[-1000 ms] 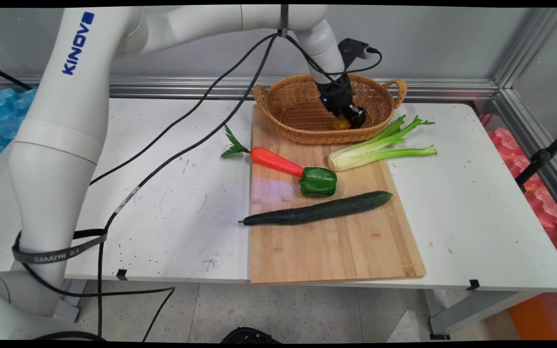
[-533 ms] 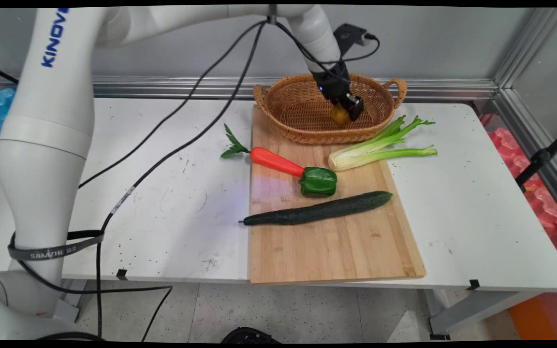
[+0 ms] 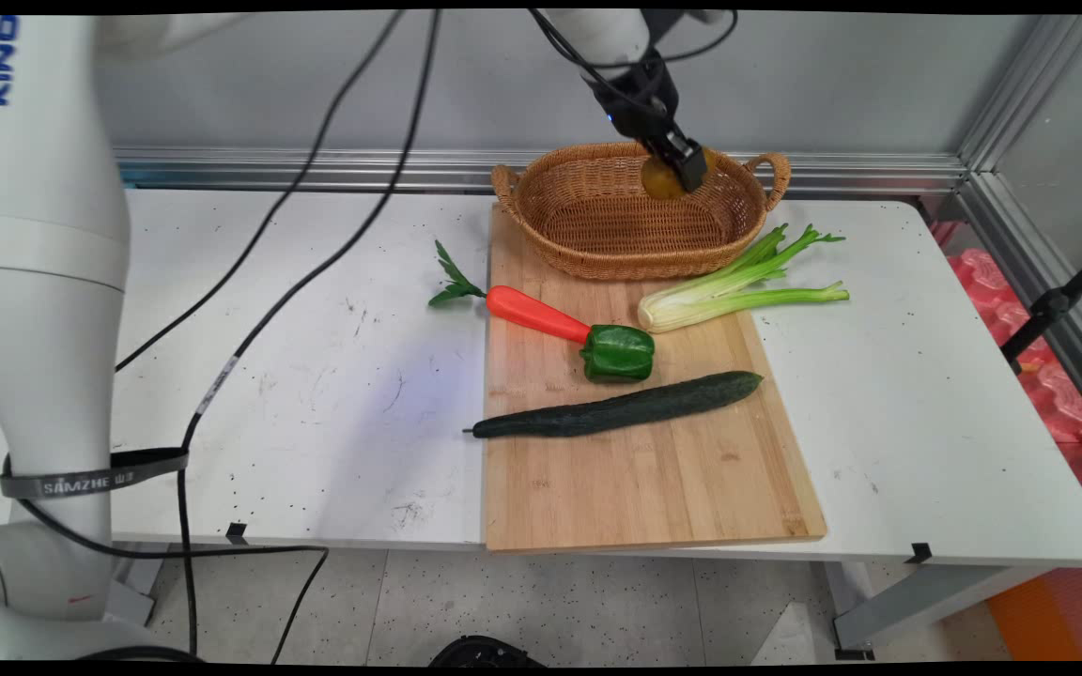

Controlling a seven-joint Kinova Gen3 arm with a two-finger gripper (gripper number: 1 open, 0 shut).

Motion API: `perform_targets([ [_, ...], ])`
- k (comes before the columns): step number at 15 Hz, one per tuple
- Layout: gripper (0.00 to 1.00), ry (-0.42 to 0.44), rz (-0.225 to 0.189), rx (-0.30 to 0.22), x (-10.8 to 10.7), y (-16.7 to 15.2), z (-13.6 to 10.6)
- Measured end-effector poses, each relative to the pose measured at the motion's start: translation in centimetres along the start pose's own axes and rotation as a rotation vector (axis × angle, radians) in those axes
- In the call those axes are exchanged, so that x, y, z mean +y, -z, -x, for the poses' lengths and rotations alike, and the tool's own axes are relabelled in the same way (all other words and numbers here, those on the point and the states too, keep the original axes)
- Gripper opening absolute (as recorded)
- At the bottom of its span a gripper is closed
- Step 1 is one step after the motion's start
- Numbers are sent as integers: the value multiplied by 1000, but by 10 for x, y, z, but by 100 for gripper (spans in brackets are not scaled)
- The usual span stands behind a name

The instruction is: Place the picked object on the cutting board

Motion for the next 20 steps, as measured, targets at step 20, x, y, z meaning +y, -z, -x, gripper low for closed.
perform_targets([
  [20, 0, -409, 242, -50, 86, 151, 135],
])
